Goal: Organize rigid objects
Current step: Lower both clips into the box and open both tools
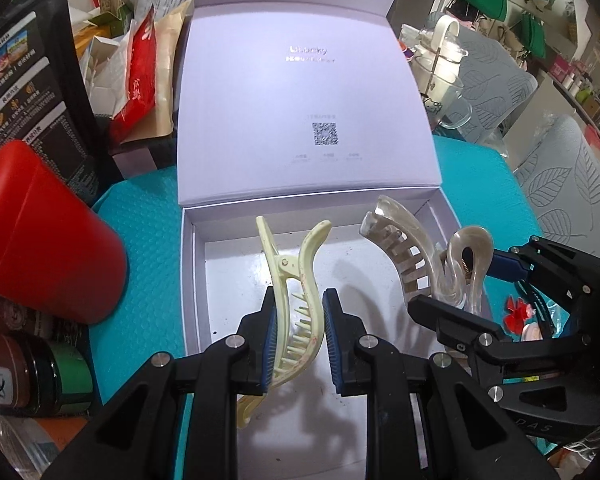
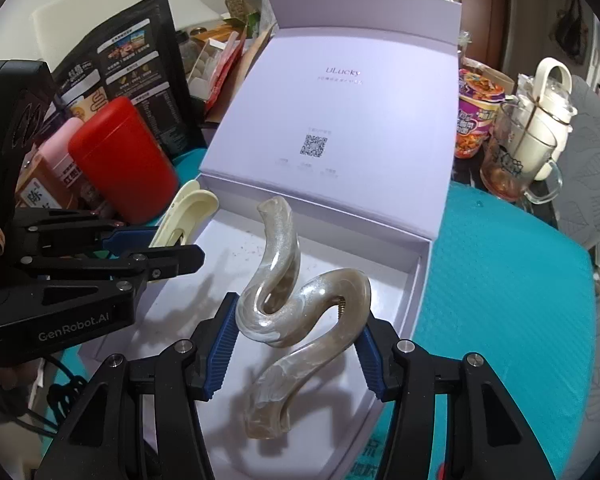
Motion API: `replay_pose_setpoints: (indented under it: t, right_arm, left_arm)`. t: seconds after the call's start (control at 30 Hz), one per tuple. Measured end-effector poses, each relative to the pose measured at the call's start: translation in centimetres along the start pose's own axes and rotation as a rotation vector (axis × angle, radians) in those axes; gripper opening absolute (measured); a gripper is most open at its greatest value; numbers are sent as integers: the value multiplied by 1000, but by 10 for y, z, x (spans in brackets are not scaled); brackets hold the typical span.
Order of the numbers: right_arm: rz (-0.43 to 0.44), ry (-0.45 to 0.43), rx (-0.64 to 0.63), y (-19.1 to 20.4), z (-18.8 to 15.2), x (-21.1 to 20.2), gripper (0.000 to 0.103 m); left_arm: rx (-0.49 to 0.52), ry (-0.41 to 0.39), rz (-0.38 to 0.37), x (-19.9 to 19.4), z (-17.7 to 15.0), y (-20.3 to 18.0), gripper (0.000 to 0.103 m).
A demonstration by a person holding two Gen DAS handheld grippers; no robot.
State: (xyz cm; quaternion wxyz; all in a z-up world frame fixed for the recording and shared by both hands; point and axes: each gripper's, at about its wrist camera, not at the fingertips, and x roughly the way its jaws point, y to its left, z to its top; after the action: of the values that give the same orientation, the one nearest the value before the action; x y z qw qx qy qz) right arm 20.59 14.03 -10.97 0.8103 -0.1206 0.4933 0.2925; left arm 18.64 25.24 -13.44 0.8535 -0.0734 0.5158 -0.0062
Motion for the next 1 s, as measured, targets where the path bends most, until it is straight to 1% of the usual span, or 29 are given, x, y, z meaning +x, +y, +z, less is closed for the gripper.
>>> replay_pose_setpoints:
  t: [0.2, 0.4, 0.6, 0.7, 0.77, 0.8, 0.83, 0.87, 1.0]
  right_arm:
    - [3, 22, -4, -2, 7, 21, 54]
    - [-4, 47, -12, -4, 10, 40, 54]
    - [-9, 71, -6, -4, 12, 52, 54]
    - [-8, 84, 4, -5, 13, 56, 54]
    - [-12, 87, 7, -5, 13, 58, 55]
    - [-13, 84, 9, -5, 13, 57, 57]
    - [-20, 78, 8, -5, 14, 56, 60]
    - [-25, 73, 8, -4, 14, 56, 61]
    - [-29, 67, 7, -5, 15, 54, 62]
  left_arm:
    - [-11, 28, -6, 20, 2, 9, 21]
    - [-11, 43, 8, 35, 4, 10, 21]
    - [-15, 39, 27, 44, 5, 10, 21]
    - [-39, 80, -3, 52, 7, 12, 21]
    - [-38, 63, 13, 51, 7, 12, 21]
    - [-38, 57, 20, 50, 8, 12, 21]
    - [-40, 59, 25, 51, 9, 13, 22]
    - [-44, 64, 29, 51, 8, 13, 23]
    - [-52, 62, 36, 49, 10, 14, 32]
